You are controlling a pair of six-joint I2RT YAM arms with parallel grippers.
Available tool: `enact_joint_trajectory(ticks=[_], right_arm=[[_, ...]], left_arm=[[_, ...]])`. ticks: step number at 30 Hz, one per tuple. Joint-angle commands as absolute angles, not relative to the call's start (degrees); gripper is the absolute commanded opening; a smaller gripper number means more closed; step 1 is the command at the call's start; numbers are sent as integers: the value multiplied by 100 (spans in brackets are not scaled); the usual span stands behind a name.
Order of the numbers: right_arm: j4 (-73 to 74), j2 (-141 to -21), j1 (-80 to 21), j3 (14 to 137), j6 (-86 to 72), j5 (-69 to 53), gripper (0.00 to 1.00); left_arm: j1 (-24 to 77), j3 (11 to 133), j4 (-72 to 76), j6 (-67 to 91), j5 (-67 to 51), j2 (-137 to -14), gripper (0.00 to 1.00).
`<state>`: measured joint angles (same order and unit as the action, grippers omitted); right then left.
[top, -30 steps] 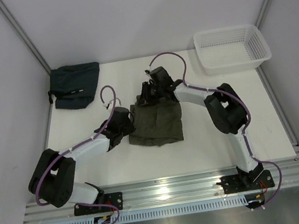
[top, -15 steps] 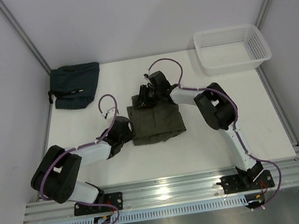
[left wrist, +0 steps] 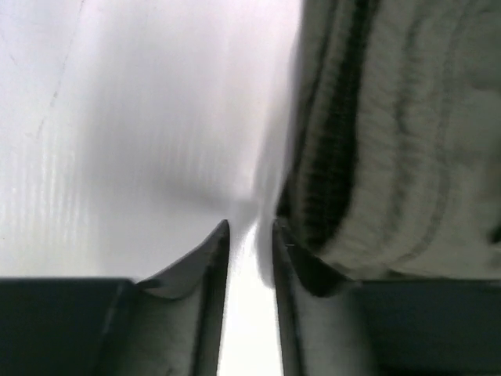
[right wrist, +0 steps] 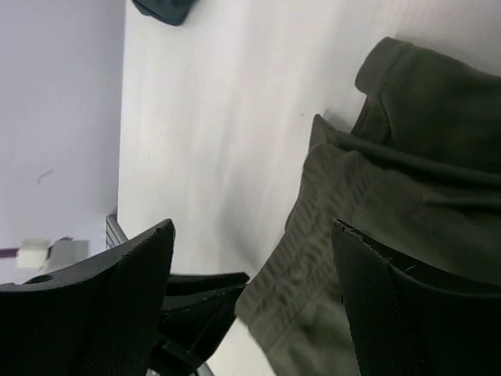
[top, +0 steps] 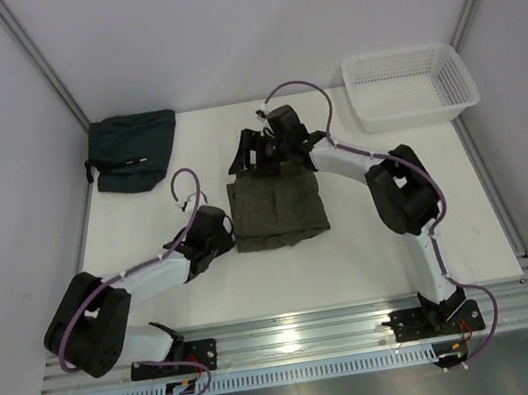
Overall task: Fold and stack the shorts
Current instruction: Fold the shorts
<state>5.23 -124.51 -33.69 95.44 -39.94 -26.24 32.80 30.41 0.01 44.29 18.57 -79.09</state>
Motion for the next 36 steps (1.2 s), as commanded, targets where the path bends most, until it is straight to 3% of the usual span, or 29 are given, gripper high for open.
enact_joint_trajectory(ticks=[1,2,4,5,9,14,36], right_arm=[[747,-11295,-3226,9187,-3648,-2540,83],[764,-11137,-3156,9054,-3621,-2540,83],[843,-10682,-3103,8634,-3499,-2540,84],[887,-10557,-3076,8509,-3455,-2523,84],[1134,-9977,-3023,7850,-3191,-2347,84],[774,-9282,-2953,6848,-3155,-2329,84],[299,-9475,-3015,6223,-3366,-2496,82]], left_arm=[[3130,3226,-343,4333,1373,-7358,34],[3051,3182,-308,4350,988,-7278,52],[2858,3051,-107,4394,661,-7050,64],[2813,2963,-36,4377,520,-6979,76],[2716,2743,491,4237,-138,-6812,99],[2549,2426,1142,4394,-677,-6812,99],[2461,1916,2504,5580,-764,-7866,99]])
